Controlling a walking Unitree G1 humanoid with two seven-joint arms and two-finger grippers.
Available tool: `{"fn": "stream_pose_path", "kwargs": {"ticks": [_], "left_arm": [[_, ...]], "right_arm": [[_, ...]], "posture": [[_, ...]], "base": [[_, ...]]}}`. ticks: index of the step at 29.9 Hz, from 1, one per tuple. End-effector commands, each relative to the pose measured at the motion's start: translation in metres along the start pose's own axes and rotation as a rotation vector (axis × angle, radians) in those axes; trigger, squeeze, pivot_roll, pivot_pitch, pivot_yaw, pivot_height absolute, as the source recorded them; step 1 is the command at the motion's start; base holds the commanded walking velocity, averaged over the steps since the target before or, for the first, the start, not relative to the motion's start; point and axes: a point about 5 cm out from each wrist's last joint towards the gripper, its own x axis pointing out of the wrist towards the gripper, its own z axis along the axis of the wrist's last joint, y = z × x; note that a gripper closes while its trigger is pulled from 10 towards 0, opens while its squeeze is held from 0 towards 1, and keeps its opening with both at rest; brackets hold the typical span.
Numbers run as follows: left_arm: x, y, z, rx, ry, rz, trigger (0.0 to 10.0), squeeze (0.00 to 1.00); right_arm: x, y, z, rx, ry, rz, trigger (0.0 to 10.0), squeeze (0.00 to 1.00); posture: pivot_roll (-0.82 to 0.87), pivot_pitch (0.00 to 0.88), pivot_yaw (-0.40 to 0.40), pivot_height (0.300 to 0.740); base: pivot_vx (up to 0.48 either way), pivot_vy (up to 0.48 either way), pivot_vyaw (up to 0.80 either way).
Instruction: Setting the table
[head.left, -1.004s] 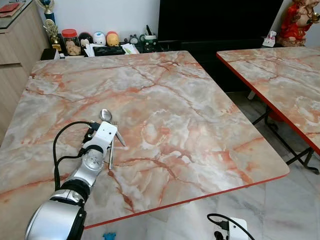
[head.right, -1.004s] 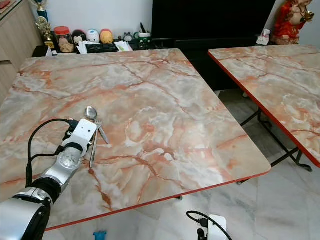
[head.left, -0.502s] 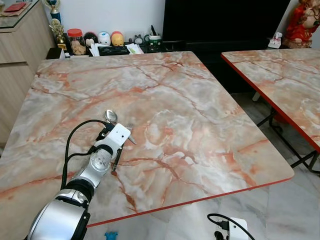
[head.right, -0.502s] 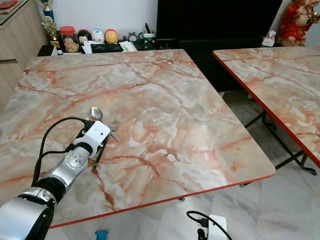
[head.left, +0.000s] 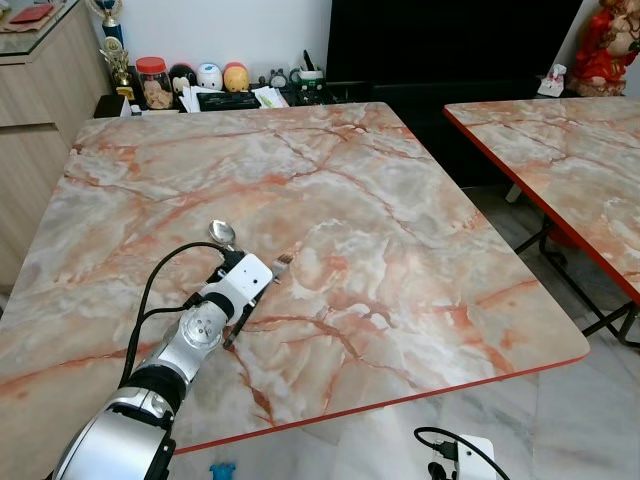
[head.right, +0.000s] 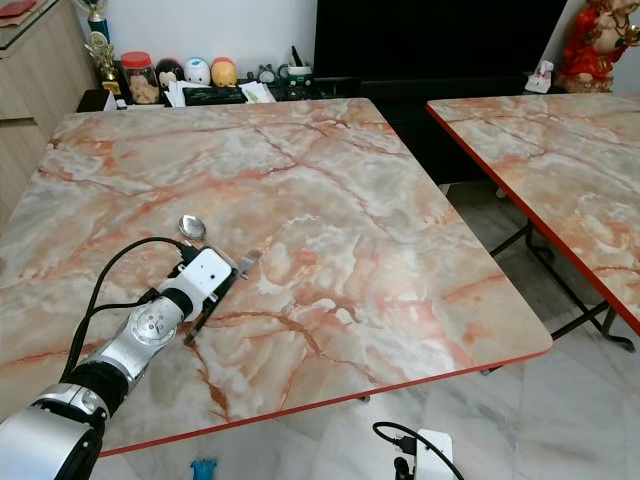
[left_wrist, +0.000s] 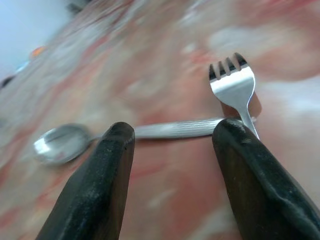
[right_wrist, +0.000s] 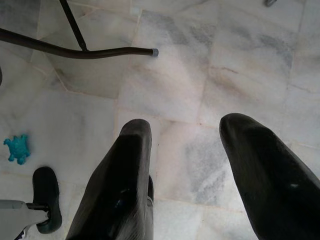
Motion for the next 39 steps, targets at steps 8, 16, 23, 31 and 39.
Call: {"fn": "stream_pose_path", "kwargs": {"ticks": [8,16,23,31,39], "left_arm": [[-0.008,-0.018,0.011,-0.124,-0.121,-0.194,10.0,0.0],[-0.012,-0.014,0.016,-0.177,-0.162,-0.211,10.0,0.0],[-0.012,0.013,0.017,-0.194,-0.161,0.012,10.0,0.0],[-0.027,0.015,0.027,-0.178,-0.253,0.083,10.0,0.0],[-0.032,-0.013,0.036,-0.227,-0.281,-0.033,10.0,0.0]], "right_arm": [[0.0,-0.001,0.0,-0.002,0.008,0.004,10.0,0.0],[0.0,-0.001,0.001,-0.002,0.008,0.009,10.0,0.0],[0.0,-0.001,0.001,-0.003,0.007,0.007,10.0,0.0],[0.0,0.0,0.0,-0.002,0.008,0.007,10.0,0.0],[0.0,0.0,-0.001,-0.005,0.01,0.012,10.0,0.0]], "posture": [[0.08,0.016,-0.085,0.74],[0.08,0.011,-0.086,0.74],[0.08,0.007,-0.083,0.74],[0.09,0.0,-0.076,0.74],[0.1,0.0,-0.081,0.74]], "base": [[0.0,0.0,0.0],[0.0,0.0,0.0],[0.0,0.0,0.0],[0.0,0.0,0.0],[0.0,0.0,0.0]]}}
